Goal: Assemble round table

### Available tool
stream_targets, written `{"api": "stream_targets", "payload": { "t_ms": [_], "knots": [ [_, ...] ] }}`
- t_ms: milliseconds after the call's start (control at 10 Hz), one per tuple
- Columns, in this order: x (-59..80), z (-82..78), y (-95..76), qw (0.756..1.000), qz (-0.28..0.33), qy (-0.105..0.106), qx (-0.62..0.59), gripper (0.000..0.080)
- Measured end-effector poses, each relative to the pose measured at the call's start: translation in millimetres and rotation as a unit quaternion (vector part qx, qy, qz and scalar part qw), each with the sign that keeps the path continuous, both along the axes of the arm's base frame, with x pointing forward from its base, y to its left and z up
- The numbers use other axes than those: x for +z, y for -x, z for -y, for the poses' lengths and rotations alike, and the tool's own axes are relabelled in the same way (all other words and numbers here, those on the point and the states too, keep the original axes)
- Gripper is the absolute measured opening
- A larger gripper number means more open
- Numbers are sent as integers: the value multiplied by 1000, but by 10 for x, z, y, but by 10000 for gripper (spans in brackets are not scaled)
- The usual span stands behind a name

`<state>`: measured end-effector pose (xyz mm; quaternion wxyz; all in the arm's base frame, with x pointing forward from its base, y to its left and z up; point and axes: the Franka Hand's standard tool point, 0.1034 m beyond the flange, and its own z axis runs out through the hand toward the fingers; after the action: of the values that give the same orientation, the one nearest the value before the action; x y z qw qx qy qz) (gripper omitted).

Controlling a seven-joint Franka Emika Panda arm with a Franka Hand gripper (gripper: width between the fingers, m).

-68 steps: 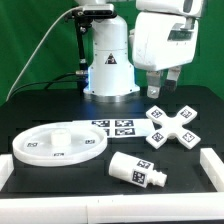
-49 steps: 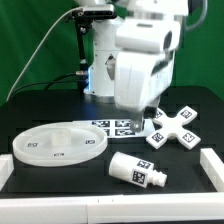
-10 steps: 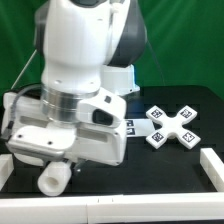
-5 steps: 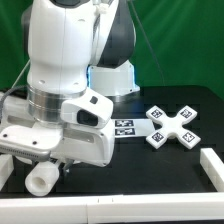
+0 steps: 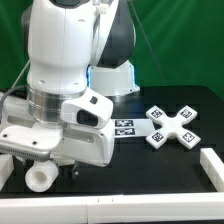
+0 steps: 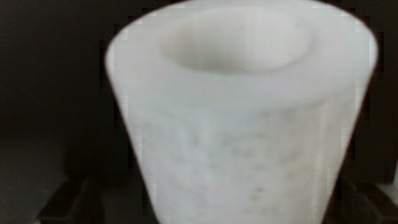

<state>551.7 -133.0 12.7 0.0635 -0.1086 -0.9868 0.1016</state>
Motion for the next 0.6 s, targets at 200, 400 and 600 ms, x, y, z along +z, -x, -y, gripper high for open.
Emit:
{"api": "stream_targets", "payload": {
  "t_ms": [200, 400, 600],
  "knots": [
    [48, -9, -16, 1000, 5, 2, -9, 649],
    [443, -64, 50, 999, 30, 7, -22, 649],
    [705, -174, 98, 998, 49, 10, -47, 649]
  ]
}}
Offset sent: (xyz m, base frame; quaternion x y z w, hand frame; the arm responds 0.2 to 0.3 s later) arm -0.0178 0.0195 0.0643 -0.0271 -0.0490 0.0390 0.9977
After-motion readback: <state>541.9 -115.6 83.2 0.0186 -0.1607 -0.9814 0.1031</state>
